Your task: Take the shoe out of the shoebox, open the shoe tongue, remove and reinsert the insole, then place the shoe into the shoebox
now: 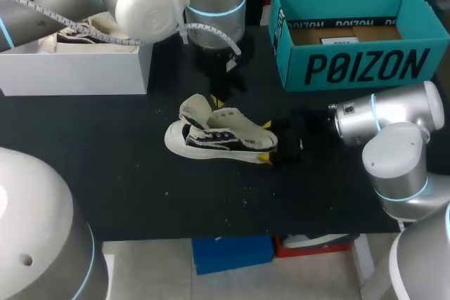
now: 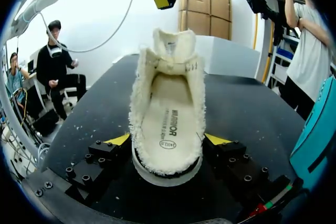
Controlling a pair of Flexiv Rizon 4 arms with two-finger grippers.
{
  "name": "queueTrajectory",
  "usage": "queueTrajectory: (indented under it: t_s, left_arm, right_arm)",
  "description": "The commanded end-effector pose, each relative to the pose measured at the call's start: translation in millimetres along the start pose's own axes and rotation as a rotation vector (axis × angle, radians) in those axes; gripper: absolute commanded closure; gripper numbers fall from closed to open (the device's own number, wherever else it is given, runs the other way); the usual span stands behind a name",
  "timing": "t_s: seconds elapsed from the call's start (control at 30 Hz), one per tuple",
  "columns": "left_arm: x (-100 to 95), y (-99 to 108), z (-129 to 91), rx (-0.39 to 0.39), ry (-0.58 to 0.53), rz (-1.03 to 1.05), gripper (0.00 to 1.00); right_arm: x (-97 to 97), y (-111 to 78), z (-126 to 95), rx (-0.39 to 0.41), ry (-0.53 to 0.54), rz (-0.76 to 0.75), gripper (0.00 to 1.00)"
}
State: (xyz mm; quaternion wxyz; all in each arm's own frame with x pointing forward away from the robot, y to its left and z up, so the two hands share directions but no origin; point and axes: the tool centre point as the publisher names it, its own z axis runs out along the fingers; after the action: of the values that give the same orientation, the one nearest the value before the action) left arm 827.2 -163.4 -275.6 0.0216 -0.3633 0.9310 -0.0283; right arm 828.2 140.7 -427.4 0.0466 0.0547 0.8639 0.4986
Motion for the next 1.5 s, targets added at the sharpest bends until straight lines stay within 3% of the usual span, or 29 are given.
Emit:
queueTrajectory:
  t_s: [0.03,0.4,0.53,0.73,1.17,1.27,1.5]
  left_arm:
    - [-7.5,6,3,0.123,0.286,0.616,1.0]
    - [-7.5,6,3,0.123,0.286,0.616,1.0]
    - [-6.7,3,5,0.083,0.3,0.696,1.0]
    - [-10.5,-2,8,0.026,0.214,0.763,1.0]
    - [-10.4,-1,8,0.016,0.206,0.787,1.0]
    - [-4.0,-4,17,0.015,0.266,0.827,1.0]
    - [4.3,-13,35,-0.08,0.318,0.877,1.0]
  right_arm:
    - [-0.2,-0.7,1,0.002,-0.001,0.001,1.0]
    - [-0.2,-0.7,1,0.002,-0.001,0.001,1.0]
    - [-0.2,-0.7,1,0.002,-0.001,0.001,1.0]
    - [-0.2,-0.7,1,0.002,-0.001,0.001,1.0]
    - [-0.2,-0.7,1,0.002,-0.001,0.001,1.0]
    - [-0.2,-0.7,1,0.002,-0.001,0.001,1.0]
    - [-0.2,-0.7,1,0.002,-0.001,0.001,1.0]
